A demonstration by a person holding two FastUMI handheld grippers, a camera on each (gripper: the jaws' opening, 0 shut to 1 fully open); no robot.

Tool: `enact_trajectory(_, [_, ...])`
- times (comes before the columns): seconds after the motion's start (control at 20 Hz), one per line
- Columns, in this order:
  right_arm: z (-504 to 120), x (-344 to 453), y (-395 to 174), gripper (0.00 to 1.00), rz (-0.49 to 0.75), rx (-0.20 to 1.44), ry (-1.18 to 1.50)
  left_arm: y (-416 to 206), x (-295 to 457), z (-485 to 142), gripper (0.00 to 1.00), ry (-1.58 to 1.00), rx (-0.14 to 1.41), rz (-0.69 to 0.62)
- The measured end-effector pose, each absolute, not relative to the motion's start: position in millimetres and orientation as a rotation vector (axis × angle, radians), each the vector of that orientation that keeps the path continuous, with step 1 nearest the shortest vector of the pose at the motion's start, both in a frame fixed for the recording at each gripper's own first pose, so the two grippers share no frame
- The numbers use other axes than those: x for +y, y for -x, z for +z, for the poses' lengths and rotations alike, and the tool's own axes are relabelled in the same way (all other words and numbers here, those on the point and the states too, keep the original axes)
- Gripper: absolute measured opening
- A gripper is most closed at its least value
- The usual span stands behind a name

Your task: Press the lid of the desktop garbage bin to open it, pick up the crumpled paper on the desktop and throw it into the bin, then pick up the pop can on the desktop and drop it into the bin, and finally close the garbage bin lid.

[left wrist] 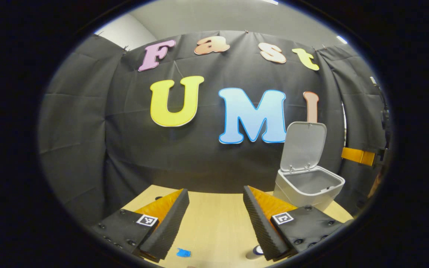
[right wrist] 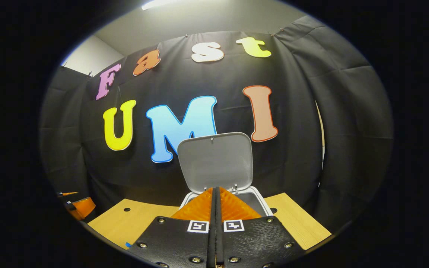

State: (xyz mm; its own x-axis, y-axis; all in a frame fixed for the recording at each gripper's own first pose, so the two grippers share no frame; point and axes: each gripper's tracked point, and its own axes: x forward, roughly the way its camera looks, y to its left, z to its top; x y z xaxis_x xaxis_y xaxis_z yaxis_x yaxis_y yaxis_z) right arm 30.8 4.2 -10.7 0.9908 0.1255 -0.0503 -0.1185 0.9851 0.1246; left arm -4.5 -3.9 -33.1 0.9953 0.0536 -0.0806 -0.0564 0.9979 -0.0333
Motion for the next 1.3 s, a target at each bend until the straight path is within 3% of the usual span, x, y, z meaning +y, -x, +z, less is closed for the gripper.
enact_trajectory(0.95, [-32, 17, -42, 0.00, 0.173, 0.118, -0.106, 43, 114, -148, 0.96, 0.134, 0.284, 0.239])
enact_trajectory(1.3, [-43, 25, -41, 0.00, 0.197, 0.148, -0.099, 75, 121, -201, 0.96, 0.133, 0.389, 0.233])
